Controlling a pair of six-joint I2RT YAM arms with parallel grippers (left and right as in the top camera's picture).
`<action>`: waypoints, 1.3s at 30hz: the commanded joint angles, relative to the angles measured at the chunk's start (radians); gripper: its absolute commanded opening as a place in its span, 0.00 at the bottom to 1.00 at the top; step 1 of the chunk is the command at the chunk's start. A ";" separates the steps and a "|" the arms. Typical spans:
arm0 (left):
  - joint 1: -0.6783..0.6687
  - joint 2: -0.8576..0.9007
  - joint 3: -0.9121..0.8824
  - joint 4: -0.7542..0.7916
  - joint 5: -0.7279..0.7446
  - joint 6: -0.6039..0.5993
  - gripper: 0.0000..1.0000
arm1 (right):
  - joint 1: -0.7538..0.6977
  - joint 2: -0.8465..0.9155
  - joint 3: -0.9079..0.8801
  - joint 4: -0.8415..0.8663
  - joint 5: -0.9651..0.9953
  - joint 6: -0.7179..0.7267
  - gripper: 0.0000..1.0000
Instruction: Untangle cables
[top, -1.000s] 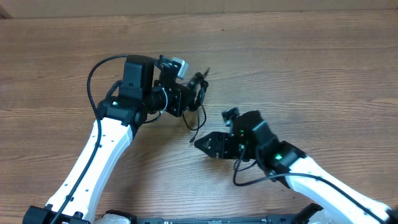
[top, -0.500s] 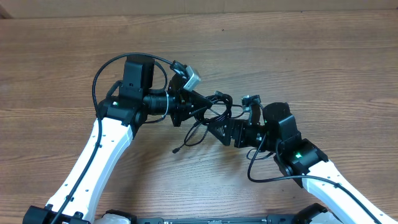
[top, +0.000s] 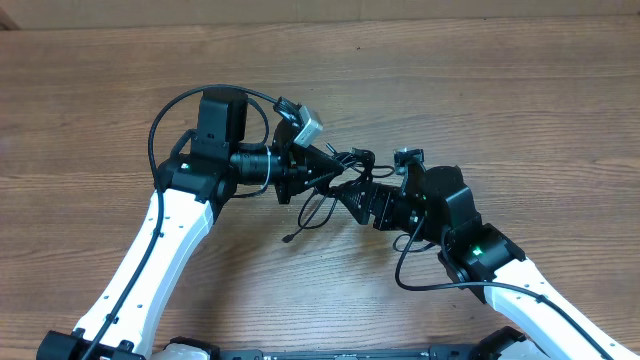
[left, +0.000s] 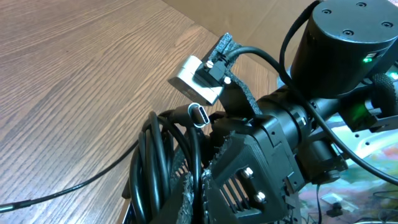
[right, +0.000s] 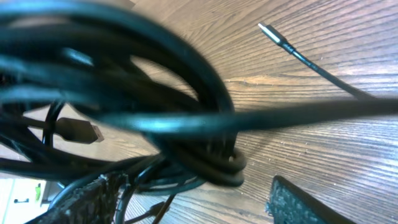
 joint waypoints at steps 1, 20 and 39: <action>-0.001 -0.002 0.011 0.004 0.048 -0.039 0.04 | -0.036 0.002 0.009 0.010 0.031 0.041 0.77; -0.001 -0.002 0.011 0.107 0.222 -0.212 0.04 | -0.072 0.003 0.008 0.209 -0.023 0.429 0.45; -0.001 -0.002 0.010 -0.064 -0.568 -0.483 0.25 | -0.072 0.002 0.008 0.054 -0.085 0.253 0.04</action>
